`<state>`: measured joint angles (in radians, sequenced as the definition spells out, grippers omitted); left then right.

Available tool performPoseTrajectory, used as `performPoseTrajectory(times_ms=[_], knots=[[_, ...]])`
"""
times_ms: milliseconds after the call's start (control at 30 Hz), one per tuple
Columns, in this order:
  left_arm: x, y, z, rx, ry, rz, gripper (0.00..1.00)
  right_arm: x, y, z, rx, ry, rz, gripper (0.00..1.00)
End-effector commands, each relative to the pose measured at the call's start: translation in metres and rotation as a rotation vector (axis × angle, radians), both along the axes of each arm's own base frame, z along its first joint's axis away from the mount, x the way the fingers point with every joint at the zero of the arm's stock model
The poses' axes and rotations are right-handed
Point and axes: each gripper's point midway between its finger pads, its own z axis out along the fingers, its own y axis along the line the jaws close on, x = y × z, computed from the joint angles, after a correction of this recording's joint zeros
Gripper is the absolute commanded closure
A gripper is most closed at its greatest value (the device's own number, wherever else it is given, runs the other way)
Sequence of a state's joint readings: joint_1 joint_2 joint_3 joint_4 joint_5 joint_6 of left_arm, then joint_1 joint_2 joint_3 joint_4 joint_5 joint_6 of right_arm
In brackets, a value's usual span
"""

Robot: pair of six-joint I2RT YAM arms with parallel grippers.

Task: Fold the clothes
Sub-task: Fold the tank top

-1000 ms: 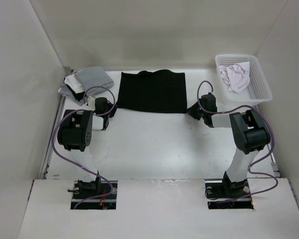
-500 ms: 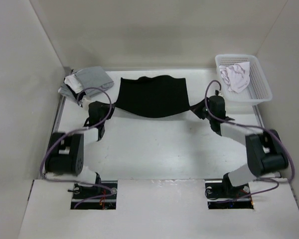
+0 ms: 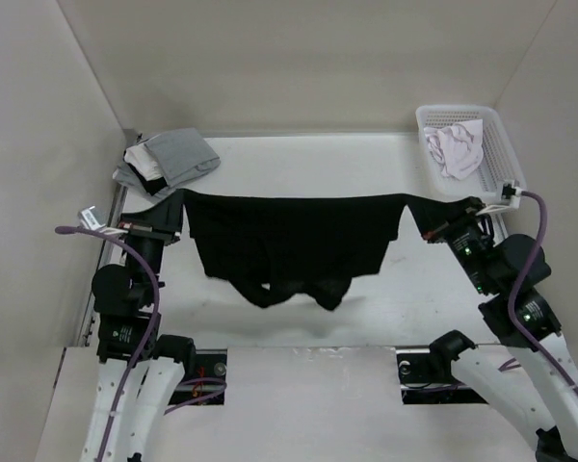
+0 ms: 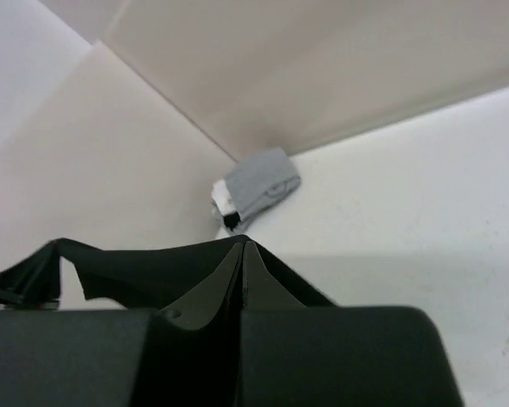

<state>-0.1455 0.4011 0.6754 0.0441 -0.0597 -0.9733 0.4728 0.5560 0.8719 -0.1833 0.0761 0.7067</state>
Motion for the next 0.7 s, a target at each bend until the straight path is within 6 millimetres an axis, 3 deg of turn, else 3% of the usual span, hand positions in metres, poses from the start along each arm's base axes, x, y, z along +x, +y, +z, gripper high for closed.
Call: performPoseTrajectory(times_ms=[0,167,333,500,600,667], knots=[[0.016,-0.004,-0.06,0.07,0.226,-0.003,1.0,0.011,-0.004,-0.03,-0.122,0.112,-0.051,0.99],[0.063,-0.005,-0.111,0.091,0.359,0.02,1.0,0.07,0.017,-0.078,-0.138,0.222,-0.027,0.98],[0.141,-0.012,-0.175,0.096,0.503,0.024,1.0,0.158,0.031,-0.144,-0.119,0.379,-0.001,0.98],[0.219,-0.013,-0.217,0.085,0.601,0.04,1.0,0.246,0.029,-0.193,-0.091,0.498,0.007,0.99],[0.245,-0.01,-0.228,0.072,0.63,0.029,1.0,0.267,0.025,-0.201,-0.066,0.525,0.013,1.0],[0.243,-0.009,-0.227,0.059,0.627,0.021,1.0,0.262,0.025,-0.2,-0.063,0.52,0.018,1.0]])
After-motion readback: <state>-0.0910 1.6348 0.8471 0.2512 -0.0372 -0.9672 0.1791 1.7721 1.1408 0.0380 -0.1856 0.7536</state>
